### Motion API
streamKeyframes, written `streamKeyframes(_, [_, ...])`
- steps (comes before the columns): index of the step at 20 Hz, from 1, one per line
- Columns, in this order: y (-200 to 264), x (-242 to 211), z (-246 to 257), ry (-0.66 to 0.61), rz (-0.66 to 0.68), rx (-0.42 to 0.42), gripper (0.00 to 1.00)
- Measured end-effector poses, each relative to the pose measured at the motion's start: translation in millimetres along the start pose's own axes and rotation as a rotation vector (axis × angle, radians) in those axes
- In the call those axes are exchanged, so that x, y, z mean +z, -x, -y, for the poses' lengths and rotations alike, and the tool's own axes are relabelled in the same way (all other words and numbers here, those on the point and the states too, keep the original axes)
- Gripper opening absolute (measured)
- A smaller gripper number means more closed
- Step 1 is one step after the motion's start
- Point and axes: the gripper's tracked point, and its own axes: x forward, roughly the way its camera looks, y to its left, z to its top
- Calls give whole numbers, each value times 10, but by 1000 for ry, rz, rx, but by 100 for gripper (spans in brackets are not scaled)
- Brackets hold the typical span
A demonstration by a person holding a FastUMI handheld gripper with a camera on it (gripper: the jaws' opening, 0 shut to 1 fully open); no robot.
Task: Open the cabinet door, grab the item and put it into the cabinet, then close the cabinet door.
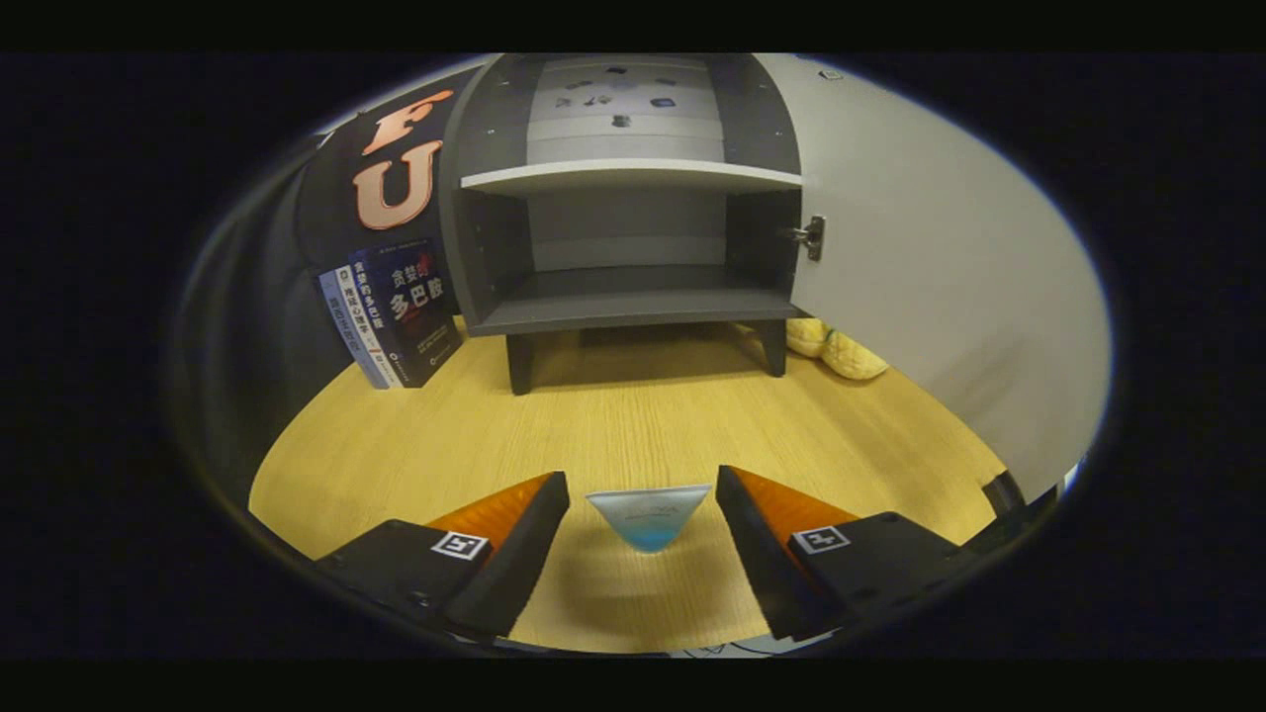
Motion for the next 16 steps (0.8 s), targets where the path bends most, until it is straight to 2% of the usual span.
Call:
streamKeyframes(1, [-42, -32, 11, -1, -7, 0, 89])
streamKeyframes(2, [-42, 18, -19, -10, 1, 6, 69])
streamKeyframes(3, [-41, 1, -34, -14, -10, 15, 66])
streamKeyframes(8, [3, 112, -59, -28, -25, 16, 63])
streamKeyframes(16, [350, 974, -155, -31, 41, 30, 63])
